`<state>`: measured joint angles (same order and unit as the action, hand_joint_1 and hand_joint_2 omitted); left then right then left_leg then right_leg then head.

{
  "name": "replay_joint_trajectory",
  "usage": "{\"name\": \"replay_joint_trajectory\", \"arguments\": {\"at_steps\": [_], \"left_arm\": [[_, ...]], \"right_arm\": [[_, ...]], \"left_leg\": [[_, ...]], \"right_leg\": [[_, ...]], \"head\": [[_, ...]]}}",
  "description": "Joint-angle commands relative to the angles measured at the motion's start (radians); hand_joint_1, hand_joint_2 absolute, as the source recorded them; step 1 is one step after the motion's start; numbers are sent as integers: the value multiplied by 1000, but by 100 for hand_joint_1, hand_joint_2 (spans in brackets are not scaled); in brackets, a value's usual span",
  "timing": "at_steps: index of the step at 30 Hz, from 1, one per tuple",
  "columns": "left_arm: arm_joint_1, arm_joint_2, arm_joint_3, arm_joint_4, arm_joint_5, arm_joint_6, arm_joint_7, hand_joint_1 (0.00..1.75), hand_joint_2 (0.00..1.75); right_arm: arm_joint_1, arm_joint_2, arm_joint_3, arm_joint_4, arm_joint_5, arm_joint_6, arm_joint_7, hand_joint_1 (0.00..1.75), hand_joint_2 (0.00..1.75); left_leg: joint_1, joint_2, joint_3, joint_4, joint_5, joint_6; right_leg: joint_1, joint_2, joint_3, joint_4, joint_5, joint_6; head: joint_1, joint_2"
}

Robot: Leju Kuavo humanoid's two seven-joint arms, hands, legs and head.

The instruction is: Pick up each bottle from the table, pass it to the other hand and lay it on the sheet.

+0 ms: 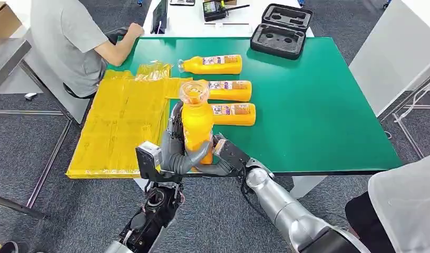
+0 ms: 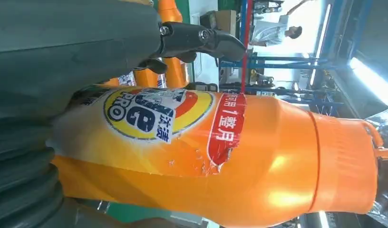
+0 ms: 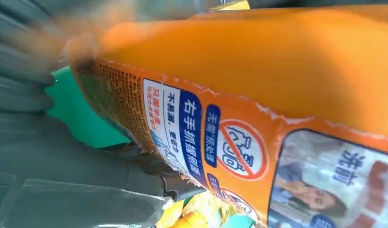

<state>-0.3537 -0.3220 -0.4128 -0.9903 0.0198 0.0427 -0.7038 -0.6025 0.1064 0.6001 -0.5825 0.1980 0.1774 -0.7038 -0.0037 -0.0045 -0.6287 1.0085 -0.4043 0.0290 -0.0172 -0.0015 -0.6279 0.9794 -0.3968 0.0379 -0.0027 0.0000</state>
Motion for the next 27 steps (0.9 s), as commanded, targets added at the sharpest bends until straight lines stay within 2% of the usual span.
{"name": "replay_joint_trajectory", "arguments": {"at_steps": [1, 8, 9, 10, 13, 16, 19, 26, 27], "left_arm": [[-54, 63, -70, 43, -24, 148, 6, 0, 175], [-78, 91, -15, 96, -21, 192, 6, 0, 175], [-80, 90, 10, 116, -11, 175, 6, 0, 175], [-66, 81, 65, 85, 47, 73, 6, 0, 175], [-58, 87, 97, 74, 27, 24, 6, 0, 175], [-55, 83, 99, 78, 10, -5, 6, 0, 175], [-56, 79, 92, 87, -4, -13, 6, 0, 175], [-52, 79, 94, 99, 5, -50, 6, 0, 175], [-52, 77, 103, 106, 8, -60, 6, 9, 175]], "right_arm": [[-58, 9, 67, 47, 28, 19, 6, 175, 175], [-31, -9, 81, 10, 41, 21, 6, 175, 175], [-21, -19, 83, -1, 45, 18, 6, 175, 175], [-3, -32, 51, -28, 20, -9, 6, 175, 175], [17, -95, 29, -93, 0, 11, 6, 175, 175], [5, -114, 3, -90, -4, 24, 6, 175, 175], [-9, -126, -10, -88, 2, 25, 6, 175, 175], [-18, -151, -40, -82, 14, 10, 6, 175, 175], [-14, -154, -47, -87, 12, 12, 6, 175, 175]], "left_leg": [[0, 1, 3, 0, -1, -1], [1, 2, 7, -1, -3, -2], [1, 1, 4, -1, -1, -1], [0, 1, 3, -1, -1, -1], [1, 1, 7, -1, -2, -2], [0, -1, 2, -1, 0, -1], [1, 0, 6, 0, -2, -2], [0, 0, 4, 0, -2, -2], [0, 0, 3, 0, -1, -1]], "right_leg": [[0, 1, 2, 0, -1, -1], [2, 1, 7, -1, -2, -2], [1, 1, 4, -1, -1, -1], [0, 1, 3, -1, -1, -1], [1, 0, 7, -1, -2, -2], [0, -1, 2, -1, -1, -1], [1, 0, 6, -1, -2, -2], [0, 0, 4, 0, -2, -1], [0, 0, 3, 0, -1, -1]], "head": [[0, 0], [0, 0], [0, 0], [0, 0], [0, 0], [0, 0], [0, 0], [0, 0], [0, 0]]}}
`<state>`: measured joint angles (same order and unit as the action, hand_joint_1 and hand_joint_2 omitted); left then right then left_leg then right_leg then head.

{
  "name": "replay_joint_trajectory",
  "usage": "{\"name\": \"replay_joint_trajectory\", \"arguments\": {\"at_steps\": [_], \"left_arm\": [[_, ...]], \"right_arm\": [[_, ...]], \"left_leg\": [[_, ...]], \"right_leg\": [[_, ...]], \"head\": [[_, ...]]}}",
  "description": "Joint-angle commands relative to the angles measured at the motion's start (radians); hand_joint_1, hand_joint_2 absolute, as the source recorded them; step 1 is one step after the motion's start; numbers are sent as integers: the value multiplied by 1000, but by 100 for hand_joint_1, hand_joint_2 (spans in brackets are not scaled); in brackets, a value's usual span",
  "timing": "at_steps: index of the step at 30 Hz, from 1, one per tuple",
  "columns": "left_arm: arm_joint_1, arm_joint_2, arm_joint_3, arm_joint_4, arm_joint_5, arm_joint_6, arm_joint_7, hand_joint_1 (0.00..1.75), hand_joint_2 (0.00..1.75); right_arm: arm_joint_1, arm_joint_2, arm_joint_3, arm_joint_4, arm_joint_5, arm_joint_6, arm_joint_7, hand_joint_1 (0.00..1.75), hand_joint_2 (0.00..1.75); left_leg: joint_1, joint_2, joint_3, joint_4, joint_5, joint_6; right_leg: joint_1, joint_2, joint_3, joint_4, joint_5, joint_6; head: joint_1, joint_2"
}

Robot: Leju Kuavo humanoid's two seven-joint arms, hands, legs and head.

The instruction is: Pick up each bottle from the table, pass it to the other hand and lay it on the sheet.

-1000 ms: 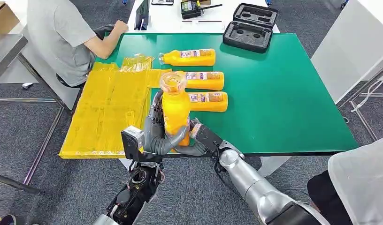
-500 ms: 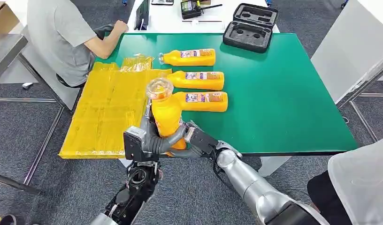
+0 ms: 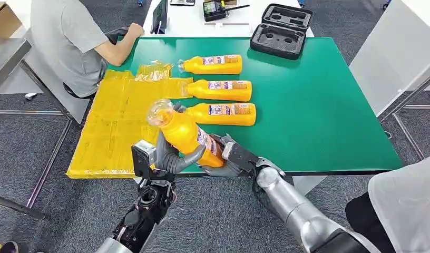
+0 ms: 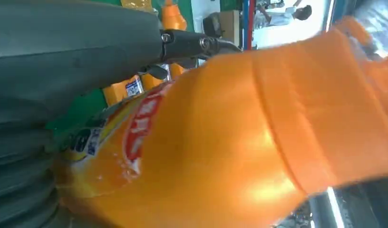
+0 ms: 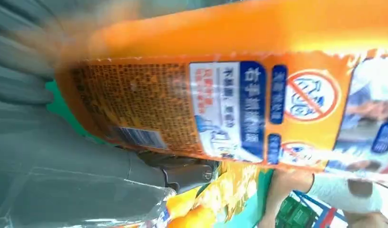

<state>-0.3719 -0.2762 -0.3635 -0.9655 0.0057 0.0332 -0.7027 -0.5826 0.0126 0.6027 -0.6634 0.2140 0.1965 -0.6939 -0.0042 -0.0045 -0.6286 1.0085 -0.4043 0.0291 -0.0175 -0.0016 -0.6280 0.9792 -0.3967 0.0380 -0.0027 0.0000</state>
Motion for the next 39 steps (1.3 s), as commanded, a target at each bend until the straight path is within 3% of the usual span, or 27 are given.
{"name": "replay_joint_trajectory", "arguments": {"at_steps": [1, 2, 8, 11, 16, 20, 25, 27, 28, 29, 39], "left_arm": [[-37, 25, 67, 97, 15, -54, 5, 143, 175], [-39, 28, 56, 96, 7, -72, 5, 175, 175], [-28, 14, 76, 94, 36, -132, 5, 175, 175], [-38, -9, 129, 141, 86, -269, 5, 175, 175], [-38, -9, 129, 141, 86, -269, 5, 175, 175], [-48, -36, 151, 171, 121, -381, 5, 175, 175], [-39, -46, 140, 154, 114, -418, 5, 175, 175], [-39, -47, 144, 158, 121, -428, 5, 175, 175], [-39, -47, 146, 156, 122, -430, 5, 175, 175], [-40, -47, 149, 157, 124, -432, 5, 175, 175], [-45, -37, 167, 141, 115, -407, 5, 175, 175]], "right_arm": [[-30, -64, -56, -10, -3, -7, -4, 175, 175], [-25, -65, -63, -14, -4, -6, -4, 175, 175], [-13, -61, -75, -18, -10, -11, -4, 175, 175], [-8, -56, -79, -23, -16, -13, -4, 175, 175], [-8, -56, -79, -23, -16, -13, -4, 175, 175], [-10, -44, -80, -1, -14, -15, -4, 175, 175], [-11, -34, -76, 15, -11, -20, -4, 175, 175], [-11, -34, -77, 17, -13, -20, -4, 148, 175], [-12, -33, -79, 21, -14, -23, -4, 51, 175], [-15, -29, -88, 32, -21, -27, -4, 0, 175], [-3, -6, -140, 34, -24, -79, -4, 0, 175]], "left_leg": [[1, 0, 5, -1, -2, -2], [0, 0, 4, 0, -1, -1], [1, 1, 7, 0, -3, -2], [2, 1, 8, -1, -3, -2], [1, 1, 5, 0, -2, -2], [1, 0, 4, 0, -2, -1], [1, 1, 6, 0, -3, -2], [0, 0, 2, -1, -1, -1], [1, 0, 6, 0, -3, -2], [1, 1, 4, 0, -1, -1], [1, 2, 6, 0, -3, -2]], "right_leg": [[1, 0, 5, 0, -2, -2], [0, 0, 3, 0, -1, -1], [1, 1, 6, -1, -2, -2], [2, 0, 8, -1, -3, -2], [1, 0, 5, 0, -2, -2], [1, 0, 4, 0, -2, -1], [1, 1, 5, 0, -2, -2], [0, 0, 2, -1, -1, -1], [1, 0, 6, 0, -3, -2], [1, 0, 3, 0, -1, -1], [1, 1, 6, 0, -2, -2]], "head": [[0, 0], [0, 0], [0, 0], [0, 0], [0, 0], [0, 0], [0, 0], [0, 0], [0, 0], [0, 0], [0, 0]]}}
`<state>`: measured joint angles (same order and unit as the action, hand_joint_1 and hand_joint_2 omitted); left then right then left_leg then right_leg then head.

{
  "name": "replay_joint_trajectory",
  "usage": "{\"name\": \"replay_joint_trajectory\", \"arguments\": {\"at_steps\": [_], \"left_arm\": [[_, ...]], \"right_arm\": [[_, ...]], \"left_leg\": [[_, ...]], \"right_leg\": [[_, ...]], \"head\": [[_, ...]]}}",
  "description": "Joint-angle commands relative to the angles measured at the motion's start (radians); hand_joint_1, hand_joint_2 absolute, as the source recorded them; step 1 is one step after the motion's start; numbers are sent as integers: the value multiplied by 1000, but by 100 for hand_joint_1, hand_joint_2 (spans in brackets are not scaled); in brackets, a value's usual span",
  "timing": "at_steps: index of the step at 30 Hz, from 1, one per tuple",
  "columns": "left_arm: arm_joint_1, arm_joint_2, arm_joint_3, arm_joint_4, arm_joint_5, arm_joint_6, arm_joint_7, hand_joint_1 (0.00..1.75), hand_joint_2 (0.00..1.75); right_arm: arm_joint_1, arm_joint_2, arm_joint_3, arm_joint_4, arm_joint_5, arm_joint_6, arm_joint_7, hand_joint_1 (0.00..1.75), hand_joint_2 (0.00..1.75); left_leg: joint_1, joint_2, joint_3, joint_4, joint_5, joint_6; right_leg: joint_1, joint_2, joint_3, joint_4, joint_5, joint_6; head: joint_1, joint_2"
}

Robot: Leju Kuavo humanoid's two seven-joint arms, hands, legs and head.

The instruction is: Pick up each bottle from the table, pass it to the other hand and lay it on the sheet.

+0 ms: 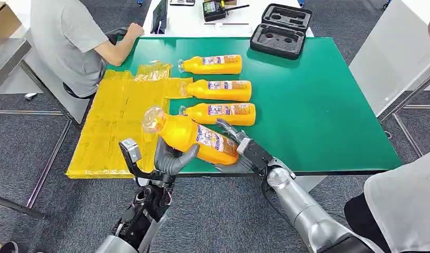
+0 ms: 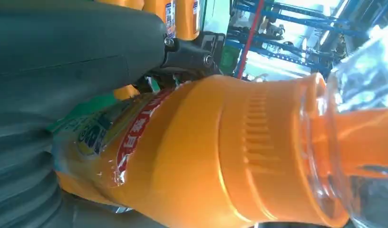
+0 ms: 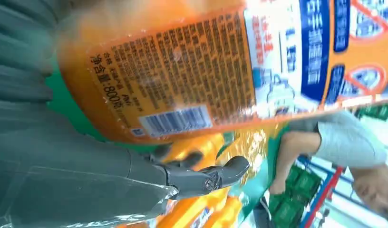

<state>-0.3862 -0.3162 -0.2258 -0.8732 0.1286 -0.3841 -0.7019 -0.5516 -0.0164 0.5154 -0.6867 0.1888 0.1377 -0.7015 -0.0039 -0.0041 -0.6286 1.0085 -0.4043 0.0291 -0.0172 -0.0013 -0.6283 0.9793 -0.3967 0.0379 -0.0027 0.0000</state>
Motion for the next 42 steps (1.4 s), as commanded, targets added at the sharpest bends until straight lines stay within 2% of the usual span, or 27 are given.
{"name": "replay_joint_trajectory", "arguments": {"at_steps": [1, 24, 27, 29, 31, 32, 35, 38, 42], "left_arm": [[-29, 3, 32, 43, -6, 10, 4, 175, 175], [-28, 3, 33, 41, -6, 10, 4, 175, 175], [-24, 0, 30, 38, -3, 3, 4, 175, 175], [-8, 4, 19, -21, -48, 80, 4, 175, 175], [1, 49, -67, -139, -168, 355, 4, 175, 175], [-15, 77, -109, -142, -162, 434, 4, 175, 175], [-25, 89, -48, -168, -74, 356, 4, 175, 175], [-32, 44, 51, -92, 56, 204, 4, 175, 175], [-47, 60, 35, -149, -102, 428, 4, 175, 175]], "right_arm": [[-34, 24, -55, 57, 3, -22, 3, 0, 175], [-35, 25, -56, 58, 3, -22, 3, 0, 175], [-27, 28, -61, 54, 1, -24, 3, 0, 175], [-17, 28, -68, 49, 8, -31, 3, 0, 175], [2, 19, -79, 29, 13, -47, 3, 0, 175], [11, 14, -85, 17, 11, -49, 3, 0, 175], [23, 13, -102, 7, 2, -41, 3, 0, 175], [18, 24, -112, 31, 1, -43, 3, 0, 175], [41, 18, -121, 16, 1, -57, 3, 0, 175]], "left_leg": [[1, 1, 4, 0, -2, -2], [0, 0, 2, 0, -1, -1], [1, 0, 6, 0, -3, -2], [1, 0, 6, 0, -3, -2], [0, 0, 2, 0, -1, -1], [1, 0, 4, 0, -2, -1], [1, -1, 3, 0, -2, -2], [1, 1, 3, 0, -1, -2], [1, 1, 5, 0, -2, -2]], "right_leg": [[1, 1, 4, 0, -2, -1], [0, 0, 2, 0, -1, -1], [1, 0, 6, 0, -2, -2], [1, 0, 6, -1, -2, -2], [0, 0, 2, 0, -1, -1], [1, 0, 4, -1, -2, -1], [1, -1, 3, 0, -2, -2], [1, 1, 3, 0, -1, -2], [1, 0, 5, 0, -2, -2]], "head": [[0, 0], [0, 0], [0, 0], [0, 0], [0, 0], [0, 0], [0, 0], [0, 0], [0, 0]]}}
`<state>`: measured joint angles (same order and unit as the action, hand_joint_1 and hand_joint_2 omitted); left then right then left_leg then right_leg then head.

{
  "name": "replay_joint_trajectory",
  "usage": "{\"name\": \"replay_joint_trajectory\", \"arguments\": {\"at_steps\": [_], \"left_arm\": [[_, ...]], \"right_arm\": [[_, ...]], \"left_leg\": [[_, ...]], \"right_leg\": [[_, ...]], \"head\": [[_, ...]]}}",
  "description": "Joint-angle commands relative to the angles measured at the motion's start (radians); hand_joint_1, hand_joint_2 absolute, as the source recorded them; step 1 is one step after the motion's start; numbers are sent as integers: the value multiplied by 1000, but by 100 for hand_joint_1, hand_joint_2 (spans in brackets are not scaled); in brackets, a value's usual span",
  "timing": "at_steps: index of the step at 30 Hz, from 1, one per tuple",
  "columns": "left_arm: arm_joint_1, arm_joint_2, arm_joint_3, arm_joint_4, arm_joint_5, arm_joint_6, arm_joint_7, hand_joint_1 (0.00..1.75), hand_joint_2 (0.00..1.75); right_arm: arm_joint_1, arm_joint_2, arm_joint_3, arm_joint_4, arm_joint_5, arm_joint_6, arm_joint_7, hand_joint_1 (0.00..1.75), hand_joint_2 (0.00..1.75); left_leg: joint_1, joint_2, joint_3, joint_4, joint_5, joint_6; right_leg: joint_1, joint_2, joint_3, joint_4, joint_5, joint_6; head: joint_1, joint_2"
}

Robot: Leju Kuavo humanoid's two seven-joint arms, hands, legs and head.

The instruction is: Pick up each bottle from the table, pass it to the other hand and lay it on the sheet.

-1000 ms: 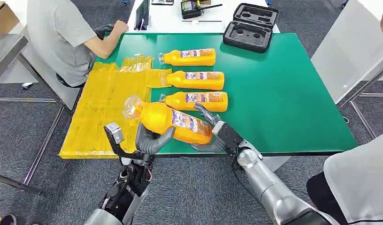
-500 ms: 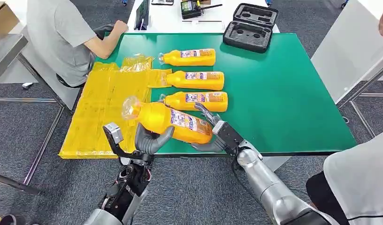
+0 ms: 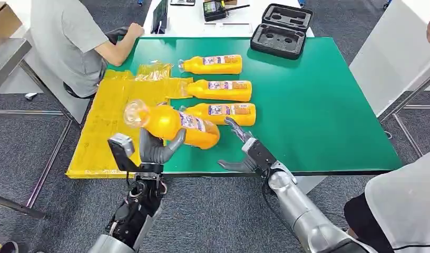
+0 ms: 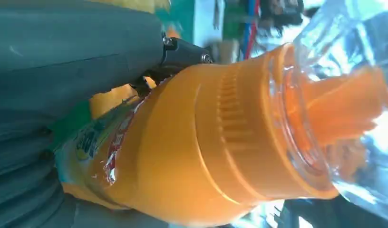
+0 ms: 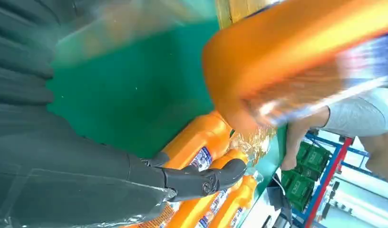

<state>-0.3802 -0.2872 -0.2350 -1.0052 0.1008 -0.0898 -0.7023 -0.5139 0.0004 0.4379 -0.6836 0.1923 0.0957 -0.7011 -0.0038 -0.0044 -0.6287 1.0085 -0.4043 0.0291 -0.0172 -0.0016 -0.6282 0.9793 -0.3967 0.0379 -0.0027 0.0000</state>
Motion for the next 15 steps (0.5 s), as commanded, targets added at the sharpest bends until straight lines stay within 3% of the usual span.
{"name": "replay_joint_trajectory", "arguments": {"at_steps": [1, 5, 10, 13, 15], "left_arm": [[-55, 38, 40, -31, -86, 151, 4, 175, 175], [-72, 77, 30, -60, -94, 226, 4, 175, 175], [-85, 80, 51, -56, -82, 219, 4, 175, 175], [-148, 170, -188, 11, -303, 649, 4, 175, 175], [-214, 186, -214, 154, -454, 788, 4, 175, 175]], "right_arm": [[5, 1, -44, 11, -2, -14, 3, 0, 175], [9, 2, -48, 19, -4, -19, 3, 0, 175], [3, 13, -54, 28, -10, -23, 3, 0, 175], [6, 11, -55, 19, -7, -25, 3, 0, 175], [6, 12, -56, 14, -7, -24, 3, 0, 175]], "left_leg": [[1, 1, 3, 0, -1, -1], [1, 0, 4, 0, -2, -2], [1, 2, 4, 0, -2, -2], [1, 2, 5, 1, -3, -2], [1, 0, 5, 0, -2, -2]], "right_leg": [[1, 0, 3, 0, -1, -1], [1, 0, 4, 0, -2, -2], [1, 1, 3, 0, -1, -2], [1, 2, 5, 0, -2, -2], [1, 0, 5, 0, -2, -2]], "head": [[0, 0], [0, 0], [0, 0], [0, 0], [0, 0]]}}
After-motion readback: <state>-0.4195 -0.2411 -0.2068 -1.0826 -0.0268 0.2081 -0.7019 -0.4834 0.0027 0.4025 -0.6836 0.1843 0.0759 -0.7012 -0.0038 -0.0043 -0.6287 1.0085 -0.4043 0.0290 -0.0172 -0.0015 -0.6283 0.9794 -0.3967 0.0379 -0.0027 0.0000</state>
